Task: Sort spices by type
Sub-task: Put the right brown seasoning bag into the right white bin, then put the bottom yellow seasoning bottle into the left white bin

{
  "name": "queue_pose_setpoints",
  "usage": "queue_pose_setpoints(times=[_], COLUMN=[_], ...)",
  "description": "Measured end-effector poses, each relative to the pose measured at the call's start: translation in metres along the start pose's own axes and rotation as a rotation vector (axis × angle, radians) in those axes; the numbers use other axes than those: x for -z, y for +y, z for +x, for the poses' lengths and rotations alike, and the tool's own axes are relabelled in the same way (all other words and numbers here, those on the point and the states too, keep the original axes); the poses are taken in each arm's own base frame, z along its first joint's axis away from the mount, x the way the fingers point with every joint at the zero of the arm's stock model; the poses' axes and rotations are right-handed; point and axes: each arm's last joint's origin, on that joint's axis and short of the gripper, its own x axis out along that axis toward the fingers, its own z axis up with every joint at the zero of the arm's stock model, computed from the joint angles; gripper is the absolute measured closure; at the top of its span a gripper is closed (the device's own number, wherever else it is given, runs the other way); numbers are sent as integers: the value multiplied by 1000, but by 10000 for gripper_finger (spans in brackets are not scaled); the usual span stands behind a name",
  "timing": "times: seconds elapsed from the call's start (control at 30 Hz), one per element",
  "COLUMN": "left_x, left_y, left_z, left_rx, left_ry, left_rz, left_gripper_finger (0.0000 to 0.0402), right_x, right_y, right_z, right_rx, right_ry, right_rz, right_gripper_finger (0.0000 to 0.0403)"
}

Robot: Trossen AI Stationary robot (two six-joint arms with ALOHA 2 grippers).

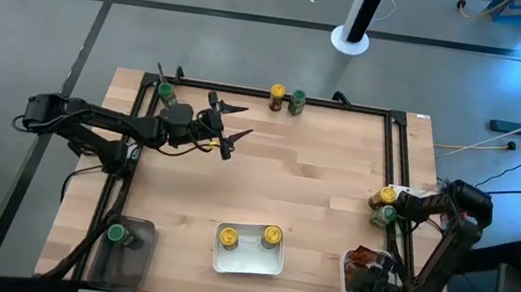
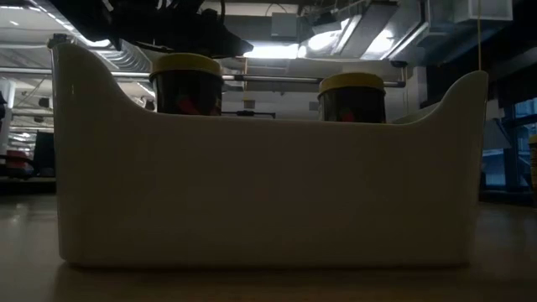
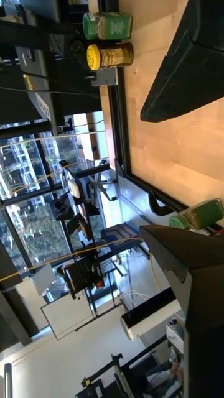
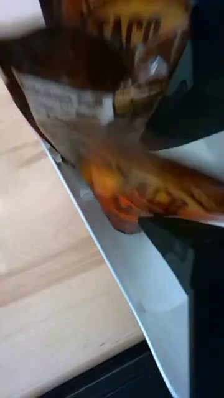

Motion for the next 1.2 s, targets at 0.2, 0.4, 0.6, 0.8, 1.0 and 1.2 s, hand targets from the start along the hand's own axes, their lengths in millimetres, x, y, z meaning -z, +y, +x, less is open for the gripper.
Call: queue_pose_setpoints(times=[0.2,0.4,0.6,0.8,1.0,1.2], left_x=[0,0,0,0,0,0], left_y=[0,0,0,0,0,0], left_z=[0,0,0,0,0,0], left_rx=[-1,-1,-1,-1,-1,2], left_ry=[-2,-4,-5,-3,-2,1], left_rz=[-1,-1,-8,-8,-8,-38], left_gripper_finger=[130,130,130,130,130,130], right_x=[-28,-61,-94,-122,-145,-144], right_y=[-11,-32,-54,-71,-98,-147], right_z=[-42,-81,-98,-98,-95,-92], right_rx=[-33,-4,35,61,73,60], right_ry=[6,-23,-126,-141,-112,-72], right_rz=[41,101,132,122,183,323], right_gripper_finger=[193,192,191,191,191,144])
